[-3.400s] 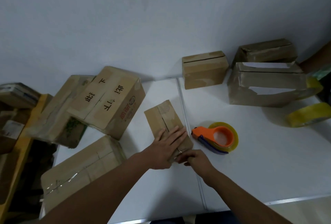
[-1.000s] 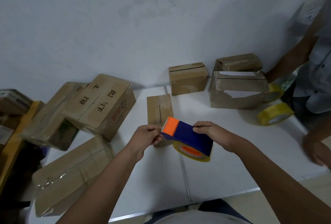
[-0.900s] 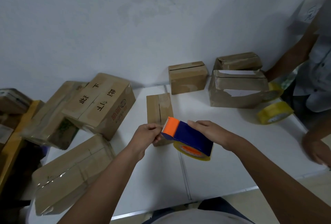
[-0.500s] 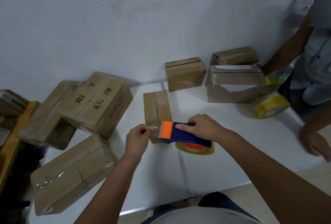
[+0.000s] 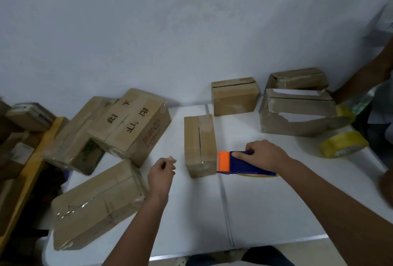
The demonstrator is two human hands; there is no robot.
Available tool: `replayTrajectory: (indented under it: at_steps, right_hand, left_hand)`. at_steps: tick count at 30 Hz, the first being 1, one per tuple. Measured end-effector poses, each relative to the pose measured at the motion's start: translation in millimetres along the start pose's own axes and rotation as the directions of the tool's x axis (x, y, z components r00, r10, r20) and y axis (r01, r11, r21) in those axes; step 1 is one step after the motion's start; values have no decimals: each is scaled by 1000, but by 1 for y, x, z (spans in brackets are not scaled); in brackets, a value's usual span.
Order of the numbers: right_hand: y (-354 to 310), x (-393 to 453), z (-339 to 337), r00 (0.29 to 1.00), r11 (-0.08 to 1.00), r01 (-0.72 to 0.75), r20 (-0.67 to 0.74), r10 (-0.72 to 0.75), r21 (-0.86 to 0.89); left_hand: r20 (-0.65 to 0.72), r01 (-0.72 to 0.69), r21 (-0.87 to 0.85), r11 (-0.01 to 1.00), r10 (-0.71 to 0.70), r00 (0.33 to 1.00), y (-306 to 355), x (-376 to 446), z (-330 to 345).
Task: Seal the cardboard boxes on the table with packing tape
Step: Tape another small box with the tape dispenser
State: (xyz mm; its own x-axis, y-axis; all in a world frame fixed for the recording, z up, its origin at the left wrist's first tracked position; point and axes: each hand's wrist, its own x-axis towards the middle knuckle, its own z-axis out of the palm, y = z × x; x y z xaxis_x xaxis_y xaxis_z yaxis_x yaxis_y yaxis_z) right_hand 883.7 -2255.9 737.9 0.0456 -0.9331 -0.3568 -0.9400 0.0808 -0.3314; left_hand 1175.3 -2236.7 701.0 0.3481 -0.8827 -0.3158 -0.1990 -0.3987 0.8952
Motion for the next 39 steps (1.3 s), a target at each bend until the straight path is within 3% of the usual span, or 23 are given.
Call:
replayTrajectory:
  at_steps: [7, 23, 32, 39]
  right_hand:
    - [7, 8, 1, 1000, 1000, -2, -31, 2, -27]
    - [11, 35, -1, 1000, 998, 18, 3, -18, -55]
    - [10, 45, 3, 999, 994, 13, 33, -9, -106]
    - [9, 49, 8, 998, 994, -14, 55, 20, -104]
  left_hand:
    - [-62, 74, -42, 996, -76, 995, -18, -4, 20]
    - [-150, 73, -65, 995, -82, 985, -26, -4, 36]
    - [-111, 166, -59, 984, -172, 979, -32, 4, 41]
    - [-83, 184, 42, 982, -180, 980, -29, 4, 53]
